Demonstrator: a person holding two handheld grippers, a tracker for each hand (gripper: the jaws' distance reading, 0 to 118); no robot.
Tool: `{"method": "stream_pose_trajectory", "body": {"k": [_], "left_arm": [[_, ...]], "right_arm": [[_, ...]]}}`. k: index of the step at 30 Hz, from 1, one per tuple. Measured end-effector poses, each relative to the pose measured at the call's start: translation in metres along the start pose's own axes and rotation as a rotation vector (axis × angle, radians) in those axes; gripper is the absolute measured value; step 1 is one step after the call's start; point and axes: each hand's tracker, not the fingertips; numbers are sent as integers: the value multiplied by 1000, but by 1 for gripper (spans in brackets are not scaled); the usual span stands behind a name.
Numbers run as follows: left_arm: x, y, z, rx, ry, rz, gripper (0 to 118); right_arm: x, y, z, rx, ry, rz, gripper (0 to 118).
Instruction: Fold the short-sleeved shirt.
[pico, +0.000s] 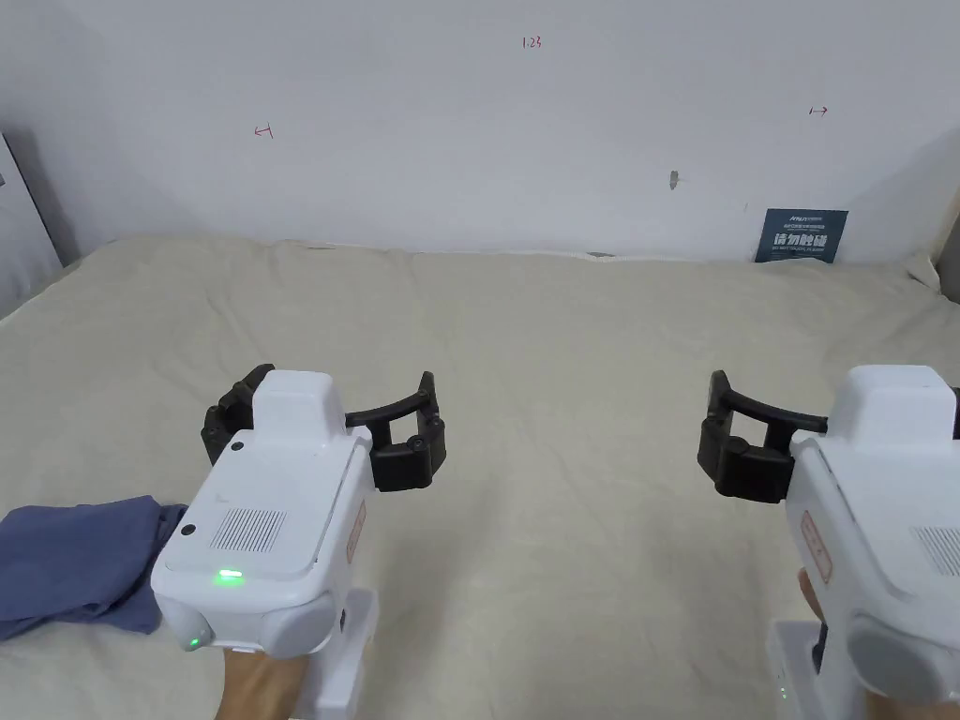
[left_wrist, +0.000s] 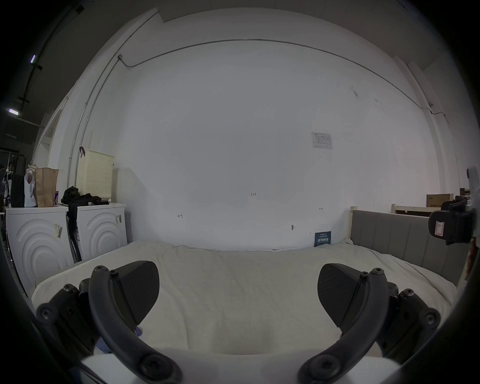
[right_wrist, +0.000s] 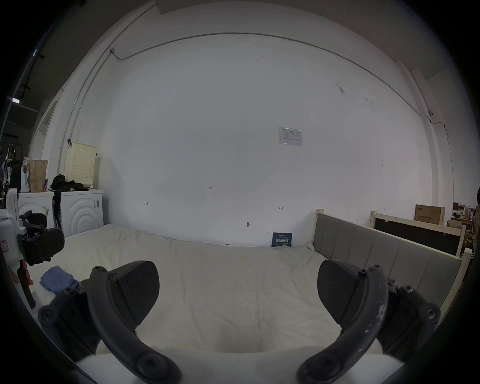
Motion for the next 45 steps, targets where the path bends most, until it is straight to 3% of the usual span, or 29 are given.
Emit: {"method": "stream_pose_trajectory", "body": {"k": [39,42,45], "left_arm": [[-4,2,2,7,1,9,118],[-4,1,2,0,-6,23,118],[-4,-1,3,-6,-6,25,118]], "right_arm": [[-6,3,-2,-32,-12,-8,118],[-9,4,-7,-108,-79,-54,118],[-5,5,-12,-251,-56,-201,118]]}}
